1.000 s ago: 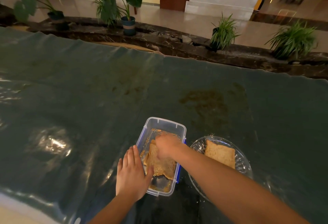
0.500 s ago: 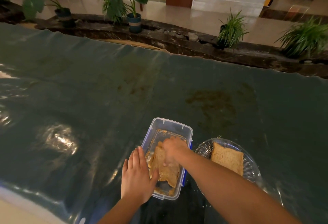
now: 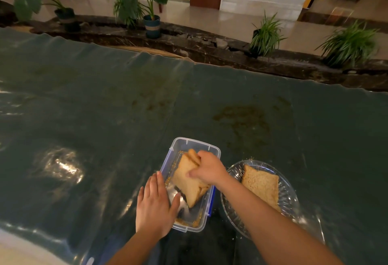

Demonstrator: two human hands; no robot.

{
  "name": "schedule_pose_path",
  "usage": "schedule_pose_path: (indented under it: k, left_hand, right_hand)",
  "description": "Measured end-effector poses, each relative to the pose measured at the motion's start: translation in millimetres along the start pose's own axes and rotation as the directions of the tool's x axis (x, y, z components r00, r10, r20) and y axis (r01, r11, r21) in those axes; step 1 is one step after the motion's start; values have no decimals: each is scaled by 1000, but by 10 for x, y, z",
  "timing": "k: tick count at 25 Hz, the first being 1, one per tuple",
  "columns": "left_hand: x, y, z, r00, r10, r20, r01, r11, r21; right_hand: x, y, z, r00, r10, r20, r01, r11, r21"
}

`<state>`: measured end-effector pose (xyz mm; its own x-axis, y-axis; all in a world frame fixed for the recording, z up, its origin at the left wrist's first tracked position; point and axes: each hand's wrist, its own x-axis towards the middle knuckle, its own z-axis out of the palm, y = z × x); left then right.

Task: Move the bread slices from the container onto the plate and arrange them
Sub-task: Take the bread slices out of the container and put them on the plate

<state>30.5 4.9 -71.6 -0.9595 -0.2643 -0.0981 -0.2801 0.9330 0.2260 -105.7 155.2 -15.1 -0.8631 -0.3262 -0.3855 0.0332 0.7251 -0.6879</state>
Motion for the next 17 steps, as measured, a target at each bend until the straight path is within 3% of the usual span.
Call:
schedule_pose_path:
  k: [1, 3, 6, 13, 15, 17]
  left_hand:
    - [-2, -1, -14, 1000, 1, -2, -1, 1000, -2]
    - [-17, 22, -40, 1000, 0, -12, 0, 1000, -14]
    - [-30, 42, -62, 1000, -3, -2, 3, 999, -37]
    - [-19, 54, -95, 998, -16, 58, 22, 994, -109]
    - [-6, 65, -110, 997, -29, 69, 39, 990, -138]
    - [7, 77, -144, 996, -39, 80, 52, 985, -164]
  right_hand:
    - [-95, 28, -109, 997, 44, -69, -31, 985, 172]
    - [-334, 135, -352, 978, 152, -141, -59, 858, 510]
    - [-721, 433, -682, 959, 251, -131, -64, 643, 763]
    - [-1286, 1441, -625, 893, 447, -60, -105, 335, 936]
    - [-1357, 1642, -469, 863, 500, -71, -110, 323, 940]
    - [-1390, 1780, -348, 832, 540, -124, -136, 416, 899]
